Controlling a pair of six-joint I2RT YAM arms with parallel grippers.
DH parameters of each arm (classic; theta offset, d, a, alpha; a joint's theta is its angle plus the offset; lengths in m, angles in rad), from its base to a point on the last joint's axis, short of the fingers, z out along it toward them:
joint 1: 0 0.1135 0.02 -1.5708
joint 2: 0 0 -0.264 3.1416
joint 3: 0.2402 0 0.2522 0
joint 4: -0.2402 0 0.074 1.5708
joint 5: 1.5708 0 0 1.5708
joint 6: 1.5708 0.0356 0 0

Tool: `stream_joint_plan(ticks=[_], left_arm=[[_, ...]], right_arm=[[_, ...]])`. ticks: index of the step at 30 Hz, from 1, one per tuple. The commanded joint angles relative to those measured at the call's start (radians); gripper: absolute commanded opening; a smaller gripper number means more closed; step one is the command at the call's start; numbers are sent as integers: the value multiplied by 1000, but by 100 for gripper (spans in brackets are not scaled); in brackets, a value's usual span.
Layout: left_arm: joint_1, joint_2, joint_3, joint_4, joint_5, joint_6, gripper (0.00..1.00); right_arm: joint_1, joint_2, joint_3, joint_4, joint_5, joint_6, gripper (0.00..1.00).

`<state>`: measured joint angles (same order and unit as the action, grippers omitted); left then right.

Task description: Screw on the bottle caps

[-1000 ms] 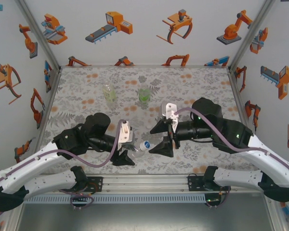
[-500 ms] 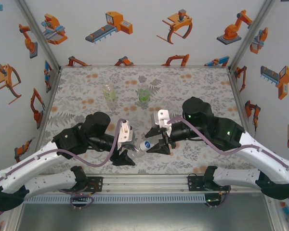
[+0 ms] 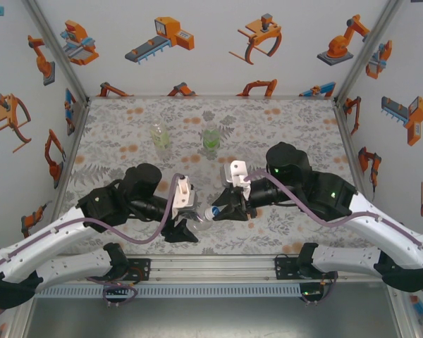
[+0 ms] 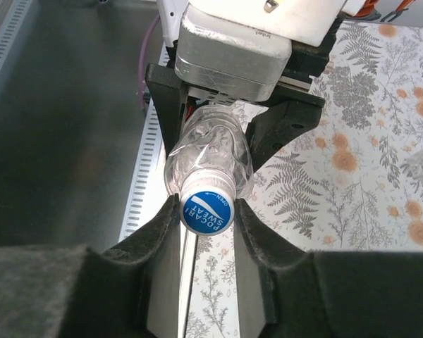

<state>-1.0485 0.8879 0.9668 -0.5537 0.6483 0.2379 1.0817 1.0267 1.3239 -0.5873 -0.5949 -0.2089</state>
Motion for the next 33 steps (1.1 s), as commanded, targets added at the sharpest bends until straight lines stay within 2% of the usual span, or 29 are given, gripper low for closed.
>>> stream_joint_plan(ticks=[1, 5, 9, 13, 17, 23, 24, 28, 33], left_arm=[[-5, -22, 16, 24, 9, -5, 0], [-5, -29, 7, 33, -65, -8, 0], [-5, -25, -5, 46, -177, -2, 0], [-5, -6, -2, 61, -240, 11, 0], [-5, 23, 6, 76, -247, 20, 0], [-5, 41, 19, 70, -240, 26, 0], [-5, 40, 17, 73, -238, 26, 0], [-4, 29, 18, 60, -219, 26, 0], [-5, 4, 13, 45, -157, 22, 0]], right_arm=[[0, 1, -20, 52, 57, 79, 19], [0, 12, -39, 101, 205, 342, 0], [0, 50, -36, 88, 373, 727, 0], [0, 119, 28, -74, 516, 1167, 0], [1, 125, 24, -222, 613, 1513, 0], [1, 116, 7, -199, 626, 1564, 0], [0, 118, 7, -196, 620, 1559, 4], [0, 99, 23, -184, 641, 1446, 38], [1, 37, 41, -88, 630, 1141, 54]])
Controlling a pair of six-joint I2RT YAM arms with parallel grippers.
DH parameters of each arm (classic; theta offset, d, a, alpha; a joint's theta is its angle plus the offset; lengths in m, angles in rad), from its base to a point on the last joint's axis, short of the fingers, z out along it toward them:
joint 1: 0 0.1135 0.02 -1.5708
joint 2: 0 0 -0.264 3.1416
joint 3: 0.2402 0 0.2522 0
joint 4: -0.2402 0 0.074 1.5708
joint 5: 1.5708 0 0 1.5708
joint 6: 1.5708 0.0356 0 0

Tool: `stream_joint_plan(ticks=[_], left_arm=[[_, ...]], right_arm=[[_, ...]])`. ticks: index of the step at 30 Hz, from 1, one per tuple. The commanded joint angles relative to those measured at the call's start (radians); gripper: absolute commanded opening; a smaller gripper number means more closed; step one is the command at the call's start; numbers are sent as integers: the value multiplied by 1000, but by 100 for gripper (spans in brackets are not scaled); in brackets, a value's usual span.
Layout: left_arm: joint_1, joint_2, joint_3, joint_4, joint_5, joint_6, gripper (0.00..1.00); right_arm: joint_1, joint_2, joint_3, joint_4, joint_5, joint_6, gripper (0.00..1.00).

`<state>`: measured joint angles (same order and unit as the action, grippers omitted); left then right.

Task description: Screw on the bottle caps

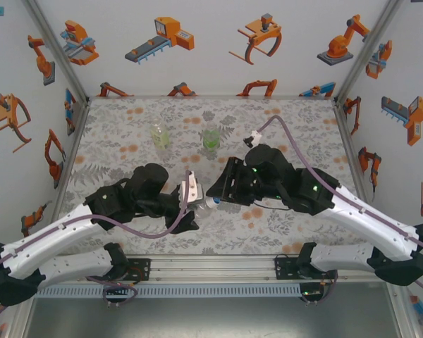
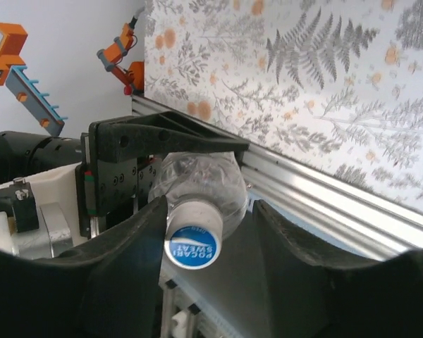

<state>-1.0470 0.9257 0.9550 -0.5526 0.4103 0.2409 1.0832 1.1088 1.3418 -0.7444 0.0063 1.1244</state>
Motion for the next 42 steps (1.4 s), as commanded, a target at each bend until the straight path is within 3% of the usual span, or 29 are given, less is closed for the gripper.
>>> stream_joint_plan(ticks=[1, 7, 12, 17, 19, 27, 42], left_arm=[[-6, -44, 21, 46, 105, 18, 0], [-7, -71, 18, 53, 219, -7, 0], [-6, -90, 21, 51, 273, -17, 0], [-6, -101, 26, 33, 268, -28, 0], [-7, -100, 29, 30, 276, -38, 0], [-7, -89, 37, 12, 288, -35, 0], [-7, -75, 51, 8, 301, -32, 0]], right_arm=[[-2, -59, 23, 88, 16, -267, 55], [-1, -130, 11, 186, -154, -679, 61], [-1, -162, -11, 248, -414, -1022, 62], [-2, -120, 58, 165, -622, -1294, 61], [-1, -95, 101, 89, -666, -1419, 55], [0, -39, 117, 134, -746, -1473, 59], [12, -21, 79, 142, -727, -1444, 36]])
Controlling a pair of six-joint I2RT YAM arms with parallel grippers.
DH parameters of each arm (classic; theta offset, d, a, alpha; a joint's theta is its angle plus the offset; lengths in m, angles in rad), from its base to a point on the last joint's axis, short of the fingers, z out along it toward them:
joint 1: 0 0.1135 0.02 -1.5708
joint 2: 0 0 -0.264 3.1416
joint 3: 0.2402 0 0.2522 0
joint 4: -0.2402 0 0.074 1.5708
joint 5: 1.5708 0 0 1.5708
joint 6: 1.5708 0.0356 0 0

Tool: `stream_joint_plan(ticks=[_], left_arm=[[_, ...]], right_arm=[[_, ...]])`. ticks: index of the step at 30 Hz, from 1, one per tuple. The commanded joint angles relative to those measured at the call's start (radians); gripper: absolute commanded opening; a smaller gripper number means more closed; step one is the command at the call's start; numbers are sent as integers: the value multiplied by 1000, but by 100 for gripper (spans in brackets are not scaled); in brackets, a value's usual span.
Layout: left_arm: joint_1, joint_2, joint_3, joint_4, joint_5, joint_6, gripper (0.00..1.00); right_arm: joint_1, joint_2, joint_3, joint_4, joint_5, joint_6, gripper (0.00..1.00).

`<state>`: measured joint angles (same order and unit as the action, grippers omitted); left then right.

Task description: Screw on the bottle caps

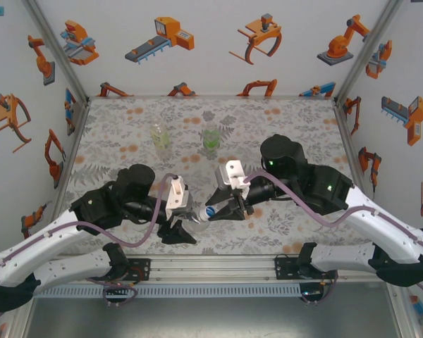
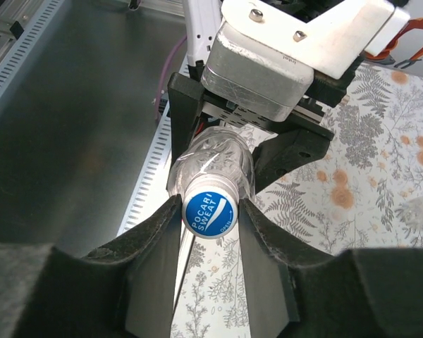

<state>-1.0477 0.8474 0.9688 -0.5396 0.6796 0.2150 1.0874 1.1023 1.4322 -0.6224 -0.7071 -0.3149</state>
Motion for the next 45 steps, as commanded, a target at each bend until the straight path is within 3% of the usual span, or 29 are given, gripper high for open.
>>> stream_joint_plan(ticks=[1, 13, 16, 21, 23, 28, 37, 40, 45], left_arm=[[-6, 4, 37, -4, 33, -6, 0], [-6, 11, 39, 11, 37, -6, 0], [-6, 16, 41, 14, 38, -9, 0], [-6, 8, 40, 29, 15, -10, 0], [-6, 3, 41, 21, -30, -4, 0], [-5, -7, 23, 15, -143, 10, 0], [-6, 8, 11, 40, -241, 21, 0], [-5, 16, 13, 39, -258, 20, 0], [-6, 12, 9, 38, -311, 8, 0]], right_arm=[[8, -15, -14, 20, -12, -3, 36], [15, -33, -49, 64, 2, 52, 39], [15, -35, -47, 55, 13, 52, 31], [16, -33, -46, 55, 105, 147, 7], [16, -37, -63, 97, 190, 282, 0], [33, -29, -101, 168, 447, 704, 0], [39, 50, -14, -116, 764, 1411, 0], [39, 82, 25, -245, 801, 1555, 0], [39, 117, 39, -294, 784, 1623, 0]])
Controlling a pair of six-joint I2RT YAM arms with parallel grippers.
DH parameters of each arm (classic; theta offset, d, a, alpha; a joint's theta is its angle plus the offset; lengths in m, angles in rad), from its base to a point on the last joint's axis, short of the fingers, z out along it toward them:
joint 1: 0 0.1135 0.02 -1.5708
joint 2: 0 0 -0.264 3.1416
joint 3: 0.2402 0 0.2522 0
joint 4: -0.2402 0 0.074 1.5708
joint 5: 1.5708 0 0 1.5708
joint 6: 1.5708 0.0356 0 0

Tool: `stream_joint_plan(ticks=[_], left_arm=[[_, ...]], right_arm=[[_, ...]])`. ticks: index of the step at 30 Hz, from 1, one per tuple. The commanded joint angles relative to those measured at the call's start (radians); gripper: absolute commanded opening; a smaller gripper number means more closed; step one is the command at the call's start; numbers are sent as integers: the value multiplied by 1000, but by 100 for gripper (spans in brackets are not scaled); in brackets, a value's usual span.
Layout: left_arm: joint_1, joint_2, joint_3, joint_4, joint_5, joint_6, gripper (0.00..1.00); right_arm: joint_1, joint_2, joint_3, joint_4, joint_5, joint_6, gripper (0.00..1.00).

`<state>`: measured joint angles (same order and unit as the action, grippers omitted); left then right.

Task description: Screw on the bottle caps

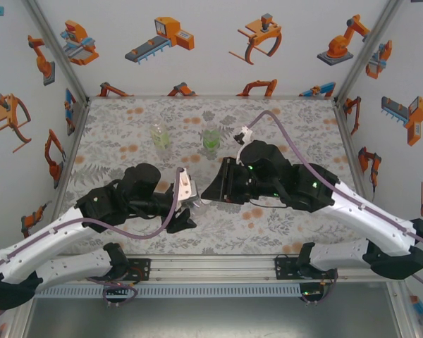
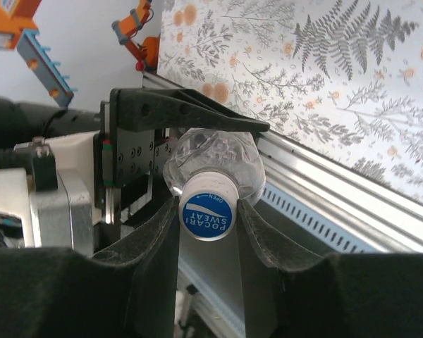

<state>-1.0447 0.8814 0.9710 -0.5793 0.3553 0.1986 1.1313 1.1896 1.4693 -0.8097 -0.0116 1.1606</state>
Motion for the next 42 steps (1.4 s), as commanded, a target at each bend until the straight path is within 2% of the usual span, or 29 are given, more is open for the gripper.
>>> stream_joint_plan(ticks=[1, 6, 7, 9, 12, 13, 16, 23, 27, 32, 39, 42], left_arm=[[-9, -24, 2, 79, -1, 24, 0], [-8, -32, -7, 68, -39, 30, 0], [-9, -36, -12, 76, -43, 28, 9], [-9, -42, -17, 81, -42, 24, 38], [-8, -59, -33, 102, -57, 14, 65], [-8, -66, -37, 105, -61, 14, 77], [-9, -84, -38, 96, -86, 15, 90], [-8, -125, -59, 85, -171, 7, 95], [-7, -129, -54, 68, -268, -20, 96], [10, -121, -58, 68, -391, -99, 97], [68, -118, -57, 16, -428, -255, 97], [88, -126, -57, 0, -407, -288, 93]], right_arm=[[-5, 29, -3, -98, 87, 150, 0], [-5, 31, 6, -82, 103, 137, 0], [-5, 34, 11, -84, 105, 130, 0], [-4, 43, 21, -86, 110, 115, 0], [-8, 51, 29, -93, 125, 84, 0], [-15, 52, 31, -98, 127, 70, 0], [-43, 58, 29, -129, 137, 29, 0], [-180, 65, 26, -239, 164, -144, 0], [-291, 90, 33, -288, 224, -313, 0], [-417, 152, 44, -255, 305, -531, 0], [-606, 308, 128, -117, 237, -741, 0], [-673, 416, 207, -102, 191, -803, 0]])
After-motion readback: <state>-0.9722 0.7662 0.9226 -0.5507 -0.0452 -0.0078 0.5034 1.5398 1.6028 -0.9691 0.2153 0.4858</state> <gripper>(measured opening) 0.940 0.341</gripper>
